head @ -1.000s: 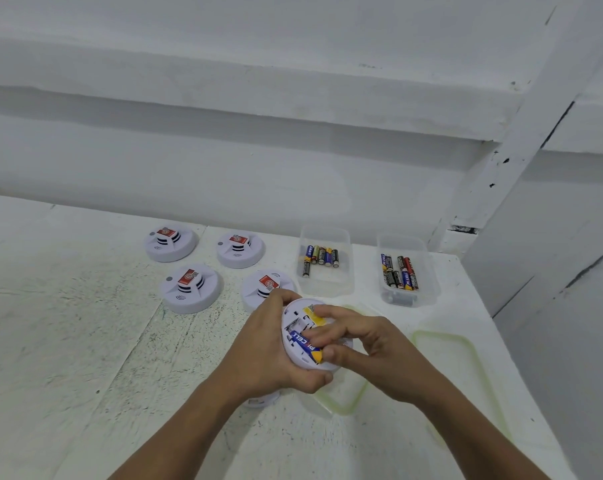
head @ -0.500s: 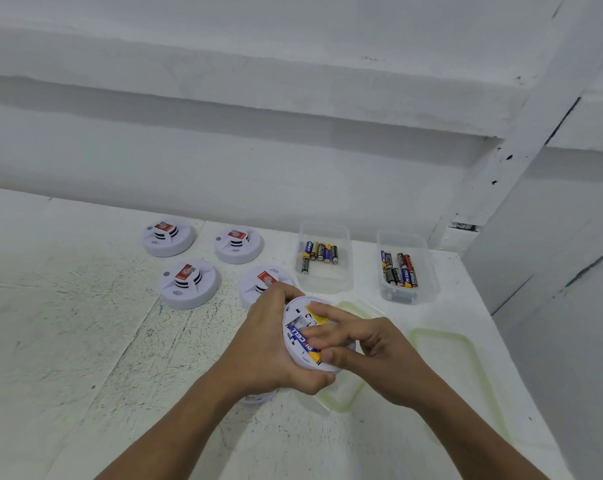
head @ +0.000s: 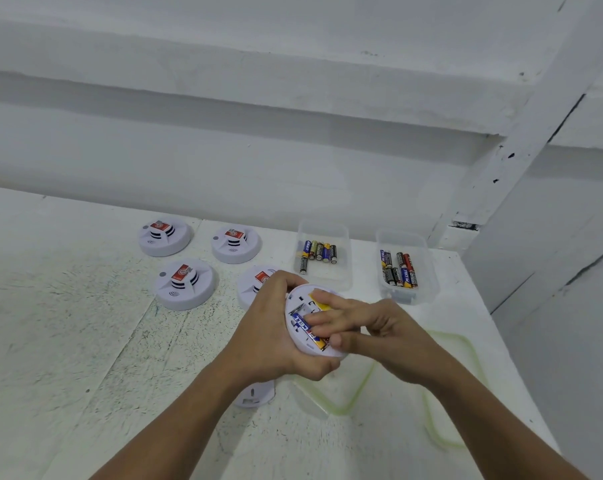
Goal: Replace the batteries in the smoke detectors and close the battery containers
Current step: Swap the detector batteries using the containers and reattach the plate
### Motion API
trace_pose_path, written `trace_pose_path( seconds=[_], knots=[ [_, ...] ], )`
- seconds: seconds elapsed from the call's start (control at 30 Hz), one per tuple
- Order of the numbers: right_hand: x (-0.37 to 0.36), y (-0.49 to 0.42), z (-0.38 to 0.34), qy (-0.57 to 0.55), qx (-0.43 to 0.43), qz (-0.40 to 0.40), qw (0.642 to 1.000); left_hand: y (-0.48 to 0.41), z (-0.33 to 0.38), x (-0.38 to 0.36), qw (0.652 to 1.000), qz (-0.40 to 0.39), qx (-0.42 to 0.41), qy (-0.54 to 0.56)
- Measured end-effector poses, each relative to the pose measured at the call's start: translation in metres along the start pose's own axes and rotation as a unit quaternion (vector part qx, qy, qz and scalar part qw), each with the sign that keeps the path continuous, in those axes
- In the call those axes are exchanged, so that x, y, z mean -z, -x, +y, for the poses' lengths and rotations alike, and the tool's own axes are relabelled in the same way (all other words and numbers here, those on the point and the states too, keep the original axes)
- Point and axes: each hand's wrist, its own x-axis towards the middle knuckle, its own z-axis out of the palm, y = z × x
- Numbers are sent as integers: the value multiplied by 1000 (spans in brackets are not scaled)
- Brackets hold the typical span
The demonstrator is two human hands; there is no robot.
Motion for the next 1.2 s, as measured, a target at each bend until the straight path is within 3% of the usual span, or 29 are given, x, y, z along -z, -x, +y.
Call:
trace_pose_path(
  seconds=[0.2,0.33,0.47,0.57,0.77,0.93,1.2],
  knots=[
    [32,-24,-7,-44,-11,39,998,-7,-6,7,1000,-3,20,6],
    [76,-51,1,-45,-48,213,975,-6,-13,10,999,3,32,13],
    [134,-77,33,131,-174,345,913,-6,-21,11,999,6,35,18],
    [152,-90,57,282,-259,324,865,-6,-24,10,999,9,34,27],
    [154,-107,76,451,-287,239,811,-6,-28,12,999,7,32,31],
    [157,-105,69,480,-314,144,806,-7,-31,15,999,13,25,31],
    [155,-96,70,513,-272,146,801,-7,-26,12,999,9,26,37]
  ],
)
